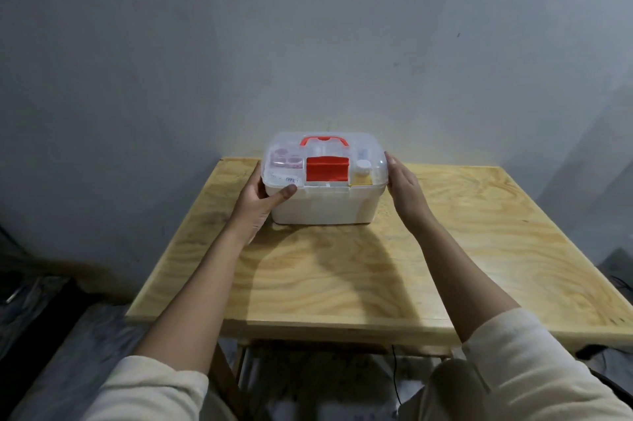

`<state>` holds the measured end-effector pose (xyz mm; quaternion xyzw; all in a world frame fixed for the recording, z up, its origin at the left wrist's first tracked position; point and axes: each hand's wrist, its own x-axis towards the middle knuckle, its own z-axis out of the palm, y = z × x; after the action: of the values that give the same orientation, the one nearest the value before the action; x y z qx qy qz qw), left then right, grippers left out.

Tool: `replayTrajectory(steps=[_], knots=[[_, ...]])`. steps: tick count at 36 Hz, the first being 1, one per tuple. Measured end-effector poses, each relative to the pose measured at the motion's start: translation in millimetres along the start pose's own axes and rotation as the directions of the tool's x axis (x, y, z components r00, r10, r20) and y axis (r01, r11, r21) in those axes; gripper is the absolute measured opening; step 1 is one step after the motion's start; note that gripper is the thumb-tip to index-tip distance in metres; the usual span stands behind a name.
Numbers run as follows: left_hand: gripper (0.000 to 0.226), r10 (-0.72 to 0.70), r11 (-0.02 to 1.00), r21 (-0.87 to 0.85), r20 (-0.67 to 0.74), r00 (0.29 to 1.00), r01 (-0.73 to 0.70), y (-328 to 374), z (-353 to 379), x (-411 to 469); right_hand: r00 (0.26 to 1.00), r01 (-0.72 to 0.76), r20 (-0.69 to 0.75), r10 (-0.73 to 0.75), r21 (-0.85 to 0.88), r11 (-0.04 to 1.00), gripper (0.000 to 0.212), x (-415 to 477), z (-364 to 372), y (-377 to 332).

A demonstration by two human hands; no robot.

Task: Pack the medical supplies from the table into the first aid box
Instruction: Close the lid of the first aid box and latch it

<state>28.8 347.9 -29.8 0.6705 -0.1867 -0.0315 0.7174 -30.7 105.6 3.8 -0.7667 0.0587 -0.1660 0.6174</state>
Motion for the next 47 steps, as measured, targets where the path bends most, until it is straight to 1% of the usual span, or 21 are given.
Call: replayTrajectory(steps=[3, 7, 9, 10, 12, 14, 17, 22, 26, 30, 33, 37, 41, 47], knots=[[0.103, 0.008, 0.999, 0.037, 0.01, 1.0, -0.008, 1.9, -1.6, 1.3, 0.998, 0.042, -0.035, -0.044, -0.048, 0.998, 0.041, 0.3, -1.4, -7.9], [0.093, -0.024, 1.0, 0.006, 0.005, 1.0, 0.024, 1.7, -0.7, 6.4, 0.987, 0.117, -0.095, -0.133, -0.16, 0.98, 0.042, 2.9, 0.4, -17.9], [0.085, -0.049, 0.999, 0.004, -0.028, 0.998, 0.049, 1.4, 0.8, 10.0, 0.978, 0.168, -0.079, -0.191, -0.238, 0.957, 0.041, 3.0, 6.2, -24.5], [0.085, -0.066, 0.998, 0.017, -0.046, 0.997, 0.067, 0.9, 1.3, 12.2, 0.974, 0.195, -0.062, -0.219, -0.265, 0.944, 0.041, 2.8, 10.0, -27.7], [0.095, -0.103, 0.993, 0.04, -0.08, 0.991, 0.107, -1.2, 0.6, 16.4, 0.971, 0.217, -0.022, -0.237, -0.32, 0.922, 0.045, 2.5, 18.3, -32.8], [0.107, -0.108, 0.993, 0.042, -0.118, 0.987, 0.114, -4.9, -0.2, 18.5, 0.974, 0.207, -0.006, -0.224, -0.361, 0.909, 0.047, 3.3, 25.0, -34.5], [0.119, -0.11, 0.992, 0.048, -0.149, 0.983, 0.118, -6.4, 0.8, 18.8, 0.974, 0.199, -0.028, -0.225, -0.364, 0.91, 0.046, 2.7, 28.4, -34.2], [0.125, -0.072, 0.994, 0.064, -0.16, 0.984, 0.083, -6.6, 4.3, 18.0, 0.972, 0.215, -0.009, -0.236, -0.375, 0.902, 0.044, -6.2, 23.9, -28.9], [0.118, -0.077, 0.996, 0.032, -0.166, 0.983, 0.083, -8.5, 4.9, 18.4, 0.961, 0.268, 0.035, -0.274, -0.364, 0.892, 0.044, -12.8, 18.1, -20.3], [0.108, -0.071, 0.997, 0.011, -0.156, 0.985, 0.074, -10.8, 4.7, 17.1, 0.944, 0.324, 0.095, -0.315, -0.44, 0.837, 0.055, -16.0, 16.1, -8.3], [0.106, -0.078, 0.997, -0.006, -0.16, 0.984, 0.078, -11.6, 3.6, 16.9, 0.932, 0.354, 0.121, -0.341, -0.498, 0.791, 0.066, -16.5, 17.1, -5.6], [0.099, -0.069, 0.998, -0.008, -0.15, 0.986, 0.068, -11.0, 3.6, 16.3, 0.919, 0.37, 0.1, -0.381, -0.549, 0.749, 0.073, -15.4, 21.7, -2.2], [0.105, -0.085, 0.996, -0.008, -0.155, 0.984, 0.085, -10.6, 4.5, 15.8, 0.919, 0.361, 0.08, -0.385, -0.561, 0.745, 0.073, -13.7, 23.6, 0.4], [0.106, -0.109, 0.994, 0.006, -0.173, 0.979, 0.112, -13.1, 3.6, 15.3, 0.907, 0.385, 0.072, -0.416, -0.543, 0.746, 0.071, -12.8, 24.2, 2.4]])
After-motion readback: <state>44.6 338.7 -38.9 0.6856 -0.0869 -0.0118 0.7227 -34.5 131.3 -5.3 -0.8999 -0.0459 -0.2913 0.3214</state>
